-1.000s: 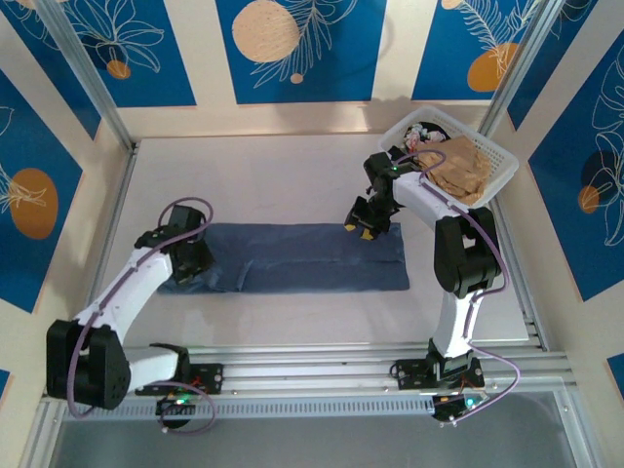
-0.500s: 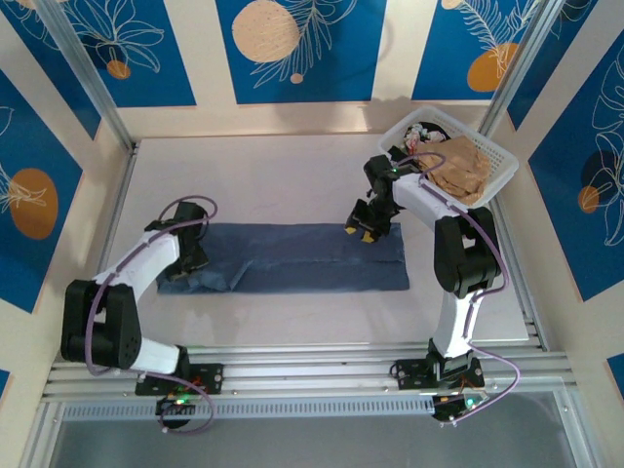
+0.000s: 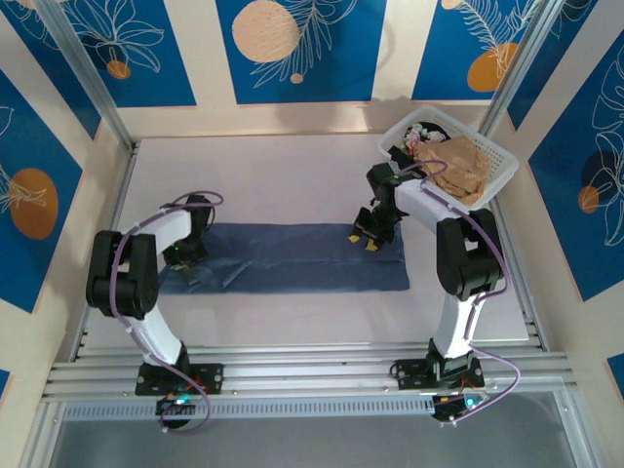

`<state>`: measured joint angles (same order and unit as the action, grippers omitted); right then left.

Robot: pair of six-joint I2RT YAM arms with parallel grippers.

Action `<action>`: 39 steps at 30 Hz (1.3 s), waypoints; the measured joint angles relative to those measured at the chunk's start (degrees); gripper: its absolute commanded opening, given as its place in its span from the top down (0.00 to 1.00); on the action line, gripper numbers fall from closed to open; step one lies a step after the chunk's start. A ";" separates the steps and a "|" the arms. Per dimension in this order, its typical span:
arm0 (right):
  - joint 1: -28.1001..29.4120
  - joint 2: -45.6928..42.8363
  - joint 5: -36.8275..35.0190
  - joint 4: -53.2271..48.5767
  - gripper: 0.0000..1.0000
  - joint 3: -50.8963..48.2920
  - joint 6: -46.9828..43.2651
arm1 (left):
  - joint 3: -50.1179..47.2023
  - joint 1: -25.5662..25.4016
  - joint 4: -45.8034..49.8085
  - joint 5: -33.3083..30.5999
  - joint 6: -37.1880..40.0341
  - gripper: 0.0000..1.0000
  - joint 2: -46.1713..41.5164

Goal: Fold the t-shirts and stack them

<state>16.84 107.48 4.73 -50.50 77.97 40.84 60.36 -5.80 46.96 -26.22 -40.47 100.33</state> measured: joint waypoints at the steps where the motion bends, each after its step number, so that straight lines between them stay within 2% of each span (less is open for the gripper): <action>1: -0.44 -0.13 -0.02 -0.04 0.58 -0.31 -0.02 | 0.74 0.26 0.37 -0.04 -0.07 0.60 0.31; 4: -2.27 -0.72 -0.20 -0.09 0.58 -0.92 -0.26 | 2.54 0.96 1.66 -0.11 -0.26 0.43 0.35; 7: -4.26 -1.51 -0.31 -0.02 0.58 -0.96 -1.05 | 3.02 1.14 3.26 -0.09 -1.42 0.40 -1.68; 10: -6.21 -2.19 -0.55 -0.04 0.59 -0.94 -2.19 | 2.80 0.94 5.66 1.01 -3.58 0.48 -7.80; 12: -7.21 -2.16 -0.87 -0.07 0.59 -0.90 -3.06 | 1.55 -0.04 5.79 2.86 -5.64 0.57 -14.25; 14: -8.09 -2.01 -1.36 -0.17 0.59 -0.70 -3.98 | -0.48 -1.97 5.73 6.43 -8.68 0.64 -20.44; 17: -8.79 -0.15 -2.21 -0.35 0.63 0.85 -5.51 | -3.28 -5.29 4.92 12.39 -13.77 0.68 -22.23; 20: -8.96 3.85 -3.19 -0.85 0.64 3.32 -6.67 | -5.99 -7.08 2.32 17.73 -18.49 0.69 -17.11; 23: -8.96 8.09 -4.07 -2.03 0.65 5.66 -7.34 | -5.42 -7.08 0.74 19.39 -21.22 0.73 -10.93; 26: -8.96 12.22 -5.62 -4.87 0.64 8.46 -7.48 | -1.09 -7.08 0.15 19.65 -21.75 0.76 -3.15; 30: -8.98 12.59 -7.13 -6.56 0.64 9.03 -6.84 | 7.41 -6.73 0.87 19.34 -20.63 0.76 5.16; 35: -8.57 8.81 -7.30 -7.26 0.63 2.56 -3.78 | 27.52 -5.42 1.81 18.75 -16.46 0.70 18.95; 39: -4.90 5.20 -6.08 -7.91 0.63 -3.74 0.52 | 48.26 -5.79 -0.22 20.57 -13.33 0.66 31.93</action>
<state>11.94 112.68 -1.34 -58.41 74.24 41.36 108.62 -11.60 46.74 -5.65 -53.80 132.27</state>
